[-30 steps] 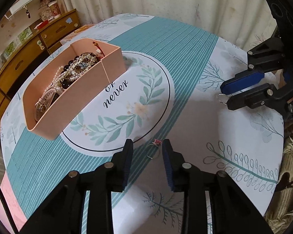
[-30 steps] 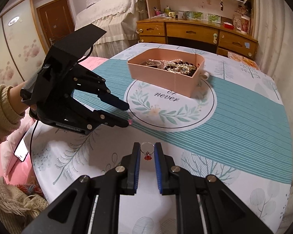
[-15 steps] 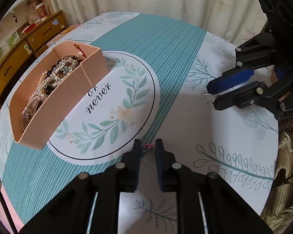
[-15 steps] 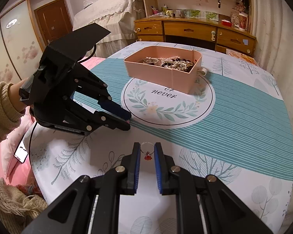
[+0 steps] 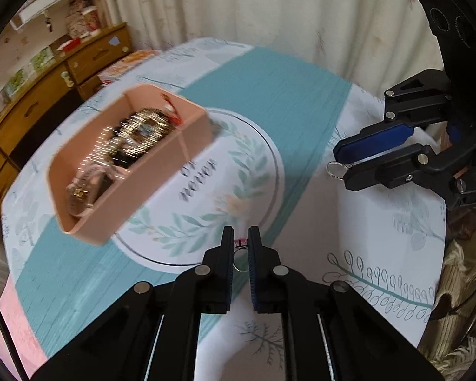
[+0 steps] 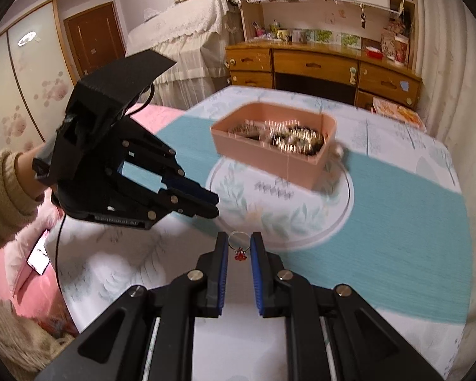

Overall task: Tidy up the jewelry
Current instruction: 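Carry both rings into the pink box and open both tools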

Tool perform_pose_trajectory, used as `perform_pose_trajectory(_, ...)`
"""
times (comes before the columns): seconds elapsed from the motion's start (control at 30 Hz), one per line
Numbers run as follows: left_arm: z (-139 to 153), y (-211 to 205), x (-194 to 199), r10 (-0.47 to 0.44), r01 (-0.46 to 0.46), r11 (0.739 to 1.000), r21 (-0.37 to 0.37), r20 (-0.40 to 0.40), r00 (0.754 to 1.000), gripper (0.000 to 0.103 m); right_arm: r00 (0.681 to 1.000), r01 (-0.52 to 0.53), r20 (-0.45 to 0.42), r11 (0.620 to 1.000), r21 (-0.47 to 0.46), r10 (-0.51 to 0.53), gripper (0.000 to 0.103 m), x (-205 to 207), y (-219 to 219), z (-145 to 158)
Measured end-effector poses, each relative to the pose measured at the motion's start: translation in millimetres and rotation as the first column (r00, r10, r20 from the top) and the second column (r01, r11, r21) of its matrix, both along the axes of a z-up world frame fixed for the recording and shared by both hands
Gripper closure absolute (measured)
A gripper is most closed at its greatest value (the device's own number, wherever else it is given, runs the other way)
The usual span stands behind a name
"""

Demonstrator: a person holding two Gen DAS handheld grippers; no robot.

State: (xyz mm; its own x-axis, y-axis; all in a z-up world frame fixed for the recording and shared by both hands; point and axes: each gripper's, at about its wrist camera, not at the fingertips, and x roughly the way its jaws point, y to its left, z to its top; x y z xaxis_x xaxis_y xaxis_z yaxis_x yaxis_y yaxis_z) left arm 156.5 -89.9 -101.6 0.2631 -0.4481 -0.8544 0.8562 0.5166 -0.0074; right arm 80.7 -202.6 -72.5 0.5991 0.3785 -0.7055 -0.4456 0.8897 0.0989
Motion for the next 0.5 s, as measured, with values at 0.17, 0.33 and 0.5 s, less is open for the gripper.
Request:
perform_pose_trajectory(0.17,33,14,20,0.084,-0.082,0.996,-0.045,0.038,0.996,0.097,0.999,0.028,0.029,0.998,0.057,-0.029,0.089,39,3,36)
perform_pose_trajectory(0.33,70,30,57,0.244,-0.236,0.966,-0.104,0.074,0.967,0.097,0.997,0.080,-0.003,0.986,0.146,-0.081,0.089,99,7,64)
perform_pose_trajectory(0.5,85,45,102,0.430,-0.420,0.895,-0.150,0.041,0.902,0.097,0.986,0.154,-0.096,0.967,0.204,-0.137,0.089,165,18,61)
